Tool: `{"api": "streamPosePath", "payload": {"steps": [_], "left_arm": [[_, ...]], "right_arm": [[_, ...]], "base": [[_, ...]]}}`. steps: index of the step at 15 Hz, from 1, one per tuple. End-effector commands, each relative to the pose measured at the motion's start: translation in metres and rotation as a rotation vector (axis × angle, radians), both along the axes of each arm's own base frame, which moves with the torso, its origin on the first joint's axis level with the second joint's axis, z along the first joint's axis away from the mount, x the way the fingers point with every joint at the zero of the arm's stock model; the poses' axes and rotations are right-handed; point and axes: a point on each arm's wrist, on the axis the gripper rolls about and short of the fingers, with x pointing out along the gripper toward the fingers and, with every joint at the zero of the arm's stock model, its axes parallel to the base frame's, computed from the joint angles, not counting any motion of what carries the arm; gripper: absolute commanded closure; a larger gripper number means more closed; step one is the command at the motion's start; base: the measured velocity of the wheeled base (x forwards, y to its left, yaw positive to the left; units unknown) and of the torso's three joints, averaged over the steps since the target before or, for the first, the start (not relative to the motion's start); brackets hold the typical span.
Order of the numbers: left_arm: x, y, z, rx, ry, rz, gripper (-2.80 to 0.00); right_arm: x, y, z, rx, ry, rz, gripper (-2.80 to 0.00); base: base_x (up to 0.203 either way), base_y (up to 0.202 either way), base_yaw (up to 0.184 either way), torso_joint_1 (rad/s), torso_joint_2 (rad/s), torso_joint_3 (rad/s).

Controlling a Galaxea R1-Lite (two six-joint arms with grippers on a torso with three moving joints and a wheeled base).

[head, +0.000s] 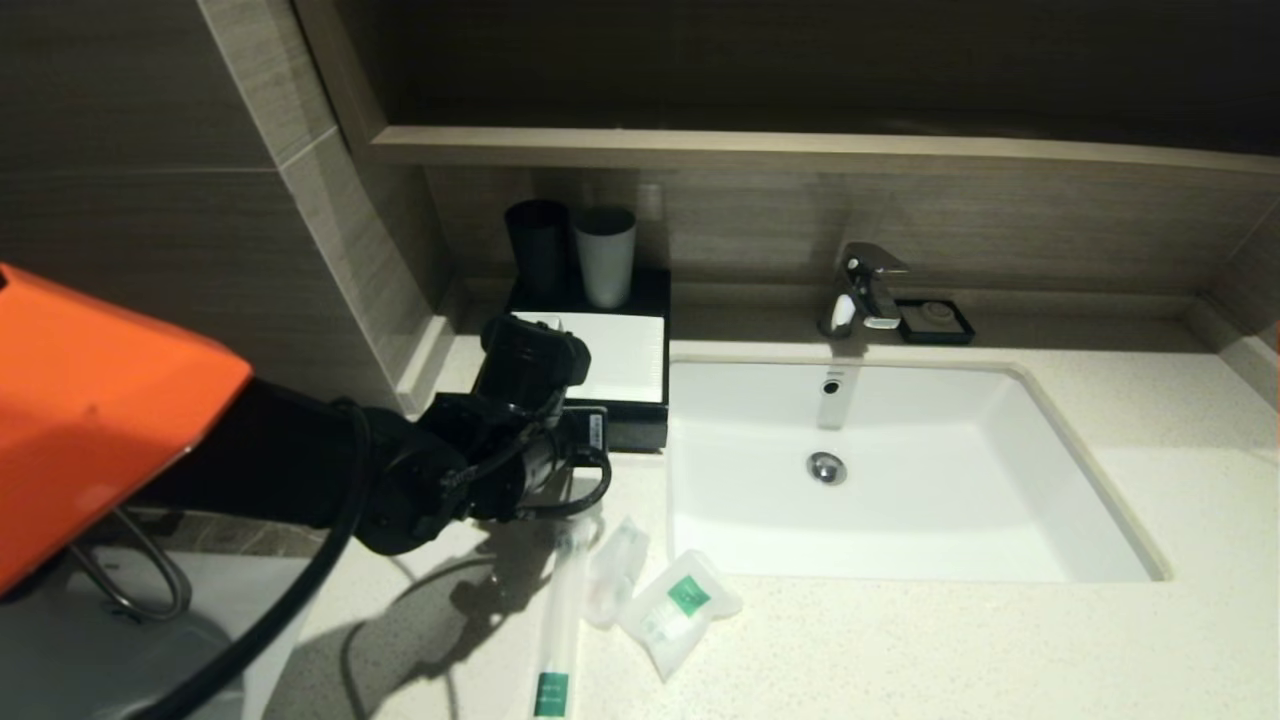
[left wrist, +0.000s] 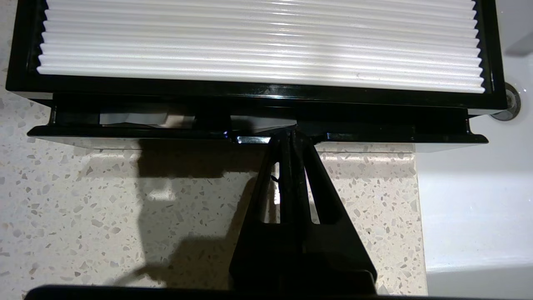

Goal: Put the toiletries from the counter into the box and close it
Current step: Open the drawer

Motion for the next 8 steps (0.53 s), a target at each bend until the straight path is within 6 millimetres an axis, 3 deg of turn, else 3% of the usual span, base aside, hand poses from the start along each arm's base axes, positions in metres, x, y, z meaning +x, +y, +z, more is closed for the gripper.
{"api": "streamPosePath", "payload": {"steps": [1,8], "left_arm": [[0.0014,-0.001,-0.0012,-0.001,-0.001,0.004,0.0],[0.0091,-0.005,-0.0106,0.016,-0.009,0.033,0.0]], "right_arm": [[0.0001,0.0,-0.0001,0.0,0.0,0.0,0.0],[0.0,0.0,0.0002,0.0,-0.001,0.0,0.0]], "base": [[0.0,0.0,0.0,0.0,0.0,0.0],[0.0,0.0,0.0,0.0,0.0,0.0]]}}
